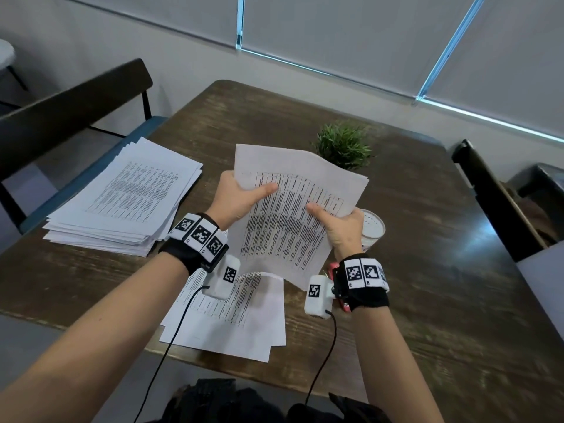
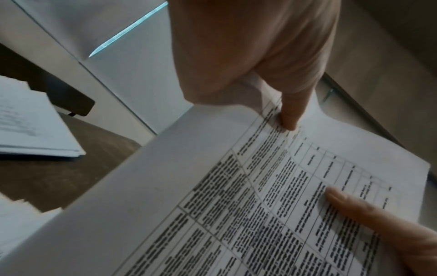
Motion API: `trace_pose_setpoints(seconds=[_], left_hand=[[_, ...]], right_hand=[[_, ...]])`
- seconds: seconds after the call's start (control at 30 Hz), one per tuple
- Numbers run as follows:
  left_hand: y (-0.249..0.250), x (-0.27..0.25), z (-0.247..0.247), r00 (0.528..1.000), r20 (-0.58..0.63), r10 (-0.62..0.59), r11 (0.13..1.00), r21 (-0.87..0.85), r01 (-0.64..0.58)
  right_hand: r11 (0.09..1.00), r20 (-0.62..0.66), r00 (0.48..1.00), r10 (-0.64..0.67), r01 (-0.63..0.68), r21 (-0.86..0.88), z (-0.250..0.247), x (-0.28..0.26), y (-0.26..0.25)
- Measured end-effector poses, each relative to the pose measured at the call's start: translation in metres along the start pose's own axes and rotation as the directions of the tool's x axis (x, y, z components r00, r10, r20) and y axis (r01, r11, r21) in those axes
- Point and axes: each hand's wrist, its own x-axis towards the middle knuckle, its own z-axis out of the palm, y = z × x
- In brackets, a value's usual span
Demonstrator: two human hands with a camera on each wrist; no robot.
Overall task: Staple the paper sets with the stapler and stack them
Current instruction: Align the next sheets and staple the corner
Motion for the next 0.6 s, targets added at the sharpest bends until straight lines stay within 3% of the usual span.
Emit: trace_pose_setpoints(seconds=[0.1,0.33,0.6], left_hand=[[0.001,0.002,-0.003,1.0,0.014,0.014,1.0,0.021,-0.014],[-0.044,-0.012,-0.007,0.992,-0.029,-0.127,0.991,0.045,0.128],[-0.056,-0.018,-0.003,0.986,-0.083,-0.144,0.982,0.108,0.152]], right_hand=[[0.999,-0.024,0.999,-0.033,0.034,0.016,-0.002,0.004,-0.001],[0.994,0.03,0.994,0.103,-0.103,0.02,-0.006,-0.01,0.032],[0.996,0.002,0.998,0.071,-0.071,0.045,0.0,-0.009,0.036]])
